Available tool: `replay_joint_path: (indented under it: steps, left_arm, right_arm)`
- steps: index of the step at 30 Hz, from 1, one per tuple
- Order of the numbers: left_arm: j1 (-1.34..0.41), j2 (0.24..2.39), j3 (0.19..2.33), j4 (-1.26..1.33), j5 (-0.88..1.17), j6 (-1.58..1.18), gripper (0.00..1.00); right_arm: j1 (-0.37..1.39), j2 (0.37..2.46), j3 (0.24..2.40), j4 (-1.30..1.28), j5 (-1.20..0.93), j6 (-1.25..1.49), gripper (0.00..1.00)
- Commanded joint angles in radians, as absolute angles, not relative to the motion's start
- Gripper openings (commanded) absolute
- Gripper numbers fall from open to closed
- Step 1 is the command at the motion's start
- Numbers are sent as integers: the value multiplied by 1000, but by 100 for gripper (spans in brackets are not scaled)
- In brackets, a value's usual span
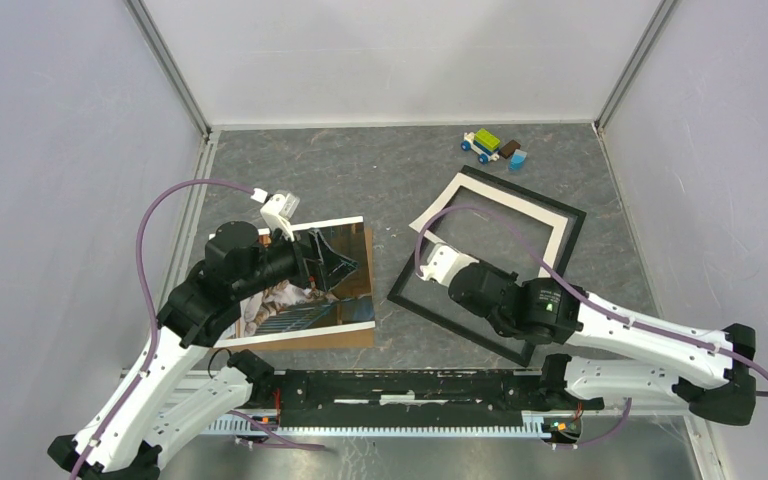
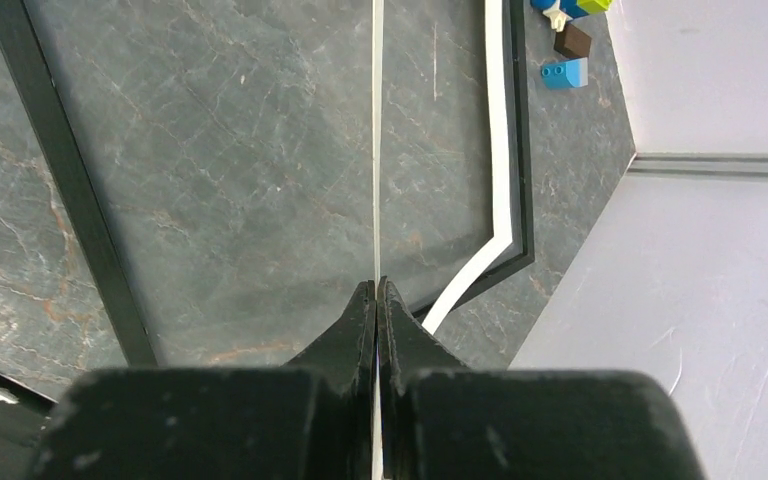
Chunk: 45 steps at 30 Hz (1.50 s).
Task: Put the photo into the frame
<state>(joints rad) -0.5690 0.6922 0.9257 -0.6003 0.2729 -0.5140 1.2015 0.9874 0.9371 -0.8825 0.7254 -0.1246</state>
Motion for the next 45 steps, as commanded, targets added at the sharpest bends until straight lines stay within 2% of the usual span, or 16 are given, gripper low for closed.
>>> replay_joint_path:
  steps: [1,7,19,25,32,41,45]
  left_arm:
    - [-568,690,925,-582,299,-482,100]
    - [-568,690,928,-592,296,-480,100]
    - [-568,695,931,-592,296,-476,100]
    - [-568,701,935,-586,302,-476,100]
    - [-568,690,940,-603,295,-473,100]
    - [-568,695,945,-598,305,-477,100]
    - [-568,688,943,-605,304,-478,100]
  right_arm:
    - [1198,1008,994,-920,721,-62,0]
    - [1195,1006,967,-892,715,-83,0]
    - [1190,1051,1066,-1010,789,46,0]
    - [1190,1023,967,-892,703,-89,0]
    - [1170,1071,895,-839,752,-162,0]
    - [1129,1029,810,-722,746,-240,0]
    - [1103,1019,765,-673,720,-281,4]
